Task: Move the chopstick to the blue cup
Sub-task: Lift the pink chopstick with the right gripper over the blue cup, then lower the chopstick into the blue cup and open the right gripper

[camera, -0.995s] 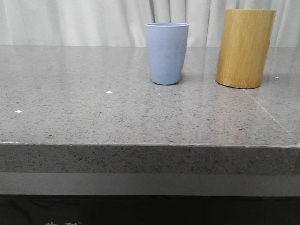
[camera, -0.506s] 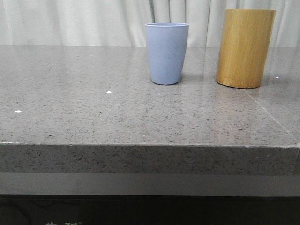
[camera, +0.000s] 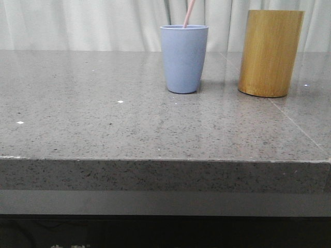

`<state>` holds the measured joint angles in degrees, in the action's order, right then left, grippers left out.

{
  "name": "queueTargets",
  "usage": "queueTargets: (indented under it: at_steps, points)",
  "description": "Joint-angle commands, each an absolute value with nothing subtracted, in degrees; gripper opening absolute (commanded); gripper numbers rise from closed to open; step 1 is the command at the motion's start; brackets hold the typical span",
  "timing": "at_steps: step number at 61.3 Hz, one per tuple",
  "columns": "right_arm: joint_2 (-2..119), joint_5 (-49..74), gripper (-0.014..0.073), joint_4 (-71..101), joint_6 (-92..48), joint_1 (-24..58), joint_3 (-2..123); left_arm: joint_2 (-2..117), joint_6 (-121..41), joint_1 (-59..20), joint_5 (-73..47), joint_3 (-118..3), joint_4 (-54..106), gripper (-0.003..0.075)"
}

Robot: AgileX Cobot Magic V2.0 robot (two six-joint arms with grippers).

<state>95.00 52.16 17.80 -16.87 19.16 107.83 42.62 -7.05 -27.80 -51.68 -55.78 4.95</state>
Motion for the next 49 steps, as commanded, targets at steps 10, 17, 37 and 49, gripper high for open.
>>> queueTargets:
  at_steps: [10,17,37,49]
  points:
    - [95.47,48.43,0.0004,19.79,-17.51,19.19,109.35,42.57,-7.07,-27.58,-47.51,-57.23,5.59,0.0243]
    - [96.14,49.06,0.0176,19.79,-17.51,19.19,109.35,42.57,-7.07,-27.58,-47.51,-57.23,5.59,0.0243]
    - [96.15,50.69,0.0361,19.79,-17.38,19.13,110.80,42.57,-7.07,-27.58,-47.51,-57.23,5.59,0.0243]
    - [92.34,54.00,0.0361,18.14,-16.47,18.82,112.33,42.57,-7.07,-27.58,-47.51,-57.23,5.59,0.0243]
